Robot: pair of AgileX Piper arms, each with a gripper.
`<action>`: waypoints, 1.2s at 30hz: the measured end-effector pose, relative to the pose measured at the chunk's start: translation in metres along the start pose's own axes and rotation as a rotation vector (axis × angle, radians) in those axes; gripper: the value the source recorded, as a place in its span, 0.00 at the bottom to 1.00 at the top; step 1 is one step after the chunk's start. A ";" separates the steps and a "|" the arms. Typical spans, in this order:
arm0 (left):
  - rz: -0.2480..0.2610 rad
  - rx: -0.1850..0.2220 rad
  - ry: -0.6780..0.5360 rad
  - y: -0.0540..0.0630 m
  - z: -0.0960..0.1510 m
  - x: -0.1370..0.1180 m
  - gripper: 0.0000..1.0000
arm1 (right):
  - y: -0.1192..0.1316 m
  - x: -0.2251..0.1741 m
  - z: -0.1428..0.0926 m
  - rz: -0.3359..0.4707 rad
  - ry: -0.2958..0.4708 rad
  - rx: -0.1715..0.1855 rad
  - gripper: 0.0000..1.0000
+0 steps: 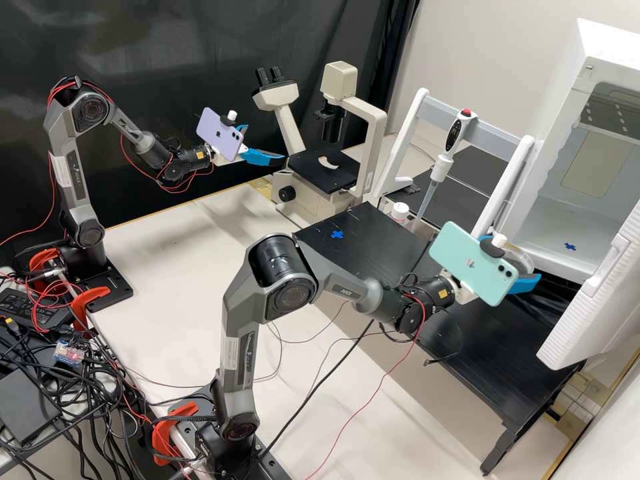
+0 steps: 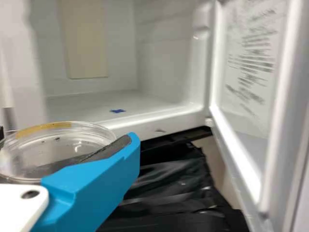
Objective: Move the petri dish to the incubator
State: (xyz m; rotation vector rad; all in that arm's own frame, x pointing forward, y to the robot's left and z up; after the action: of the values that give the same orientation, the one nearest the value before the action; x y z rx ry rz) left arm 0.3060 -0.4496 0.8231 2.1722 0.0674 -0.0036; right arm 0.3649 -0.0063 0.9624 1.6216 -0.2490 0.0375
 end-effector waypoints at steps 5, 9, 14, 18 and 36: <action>0.000 0.000 0.000 0.000 0.000 0.000 1.00 | 0.011 0.029 -0.001 0.012 -0.051 0.026 0.00; 0.000 0.000 0.000 0.000 0.000 0.000 1.00 | 0.020 0.054 -0.008 0.008 -0.075 0.019 0.00; 0.000 0.000 0.000 0.000 0.000 0.000 1.00 | 0.019 0.083 -0.019 -0.004 -0.078 0.021 0.00; 0.000 0.000 0.000 0.000 0.000 0.000 1.00 | 0.016 0.108 -0.029 -0.012 -0.100 0.039 0.00; 0.000 0.000 0.000 0.000 0.000 0.000 1.00 | -0.009 0.172 -0.043 -0.078 -0.177 -0.052 0.00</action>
State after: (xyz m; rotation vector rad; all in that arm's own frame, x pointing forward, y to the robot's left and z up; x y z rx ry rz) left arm 0.3060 -0.4496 0.8231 2.1722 0.0674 -0.0036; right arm 0.5392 0.0129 0.9871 1.5828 -0.3201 -0.1712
